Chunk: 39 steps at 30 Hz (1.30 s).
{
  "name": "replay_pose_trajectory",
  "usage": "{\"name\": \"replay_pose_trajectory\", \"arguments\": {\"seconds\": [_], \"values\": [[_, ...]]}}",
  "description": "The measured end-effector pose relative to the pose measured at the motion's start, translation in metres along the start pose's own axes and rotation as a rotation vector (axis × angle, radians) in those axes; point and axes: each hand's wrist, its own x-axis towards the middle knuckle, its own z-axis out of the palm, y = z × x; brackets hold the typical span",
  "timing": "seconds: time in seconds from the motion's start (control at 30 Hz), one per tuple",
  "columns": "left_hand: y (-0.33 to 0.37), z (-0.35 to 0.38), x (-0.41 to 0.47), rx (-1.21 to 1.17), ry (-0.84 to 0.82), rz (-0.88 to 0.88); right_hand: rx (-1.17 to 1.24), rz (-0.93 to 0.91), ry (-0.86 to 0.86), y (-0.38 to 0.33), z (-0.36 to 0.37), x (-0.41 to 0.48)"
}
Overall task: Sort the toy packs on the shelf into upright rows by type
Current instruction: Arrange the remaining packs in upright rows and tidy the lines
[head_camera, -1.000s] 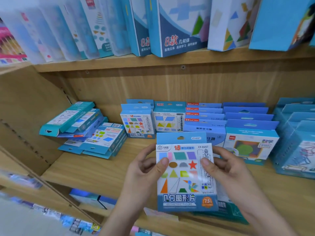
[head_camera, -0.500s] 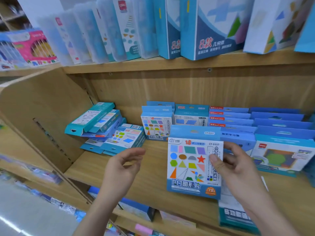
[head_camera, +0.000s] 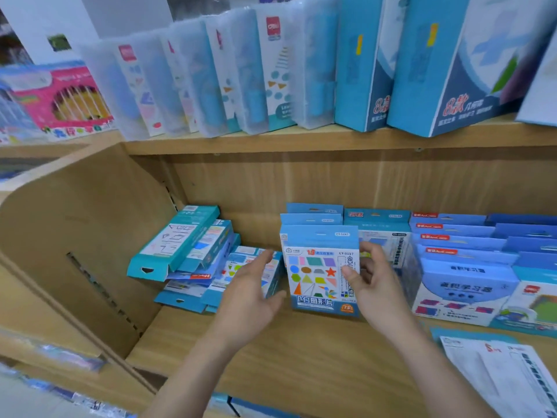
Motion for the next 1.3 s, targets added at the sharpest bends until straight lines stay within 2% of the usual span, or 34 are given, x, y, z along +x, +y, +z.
{"name": "replay_pose_trajectory", "arguments": {"seconds": [0.17, 0.3, 0.6, 0.7, 0.87, 0.97, 1.03, 1.13, 1.2, 1.3], "values": [[-0.006, 0.012, 0.042, -0.042, -0.007, -0.023, 0.001, 0.011, 0.067, 0.010, 0.035, 0.018], [-0.012, 0.022, 0.058, -0.014, 0.015, -0.025, -0.235, -0.025, 0.217, 0.015, 0.048, 0.018], [-0.019, 0.030, 0.071, 0.120, 0.116, 0.000, -0.532, 0.077, 0.224, 0.002, 0.062, 0.022], [-0.020, 0.030, 0.074, 0.168, 0.115, 0.013, -0.541, 0.048, 0.243, -0.002, 0.062, 0.025], [-0.024, 0.015, 0.061, 0.045, 0.030, 0.047, -0.524, 0.009, 0.221, 0.001, 0.056, 0.021], [-0.042, -0.010, 0.031, 0.057, -0.055, 0.163, -0.484, 0.022, 0.229, 0.001, 0.047, 0.014], [-0.059, -0.027, 0.009, 0.109, -0.141, 0.230, -0.484, -0.048, 0.274, 0.000, 0.044, 0.005], [-0.086, -0.033, -0.009, 0.280, -0.243, 0.239, -0.509, -0.239, 0.364, -0.009, 0.047, -0.011], [-0.097, -0.029, -0.013, 0.384, -0.184, 0.264, -0.503, -0.319, 0.324, -0.017, 0.056, -0.021], [-0.105, -0.027, -0.012, 0.453, -0.118, 0.333, -0.496, -0.361, 0.105, -0.024, 0.074, -0.032]]}}
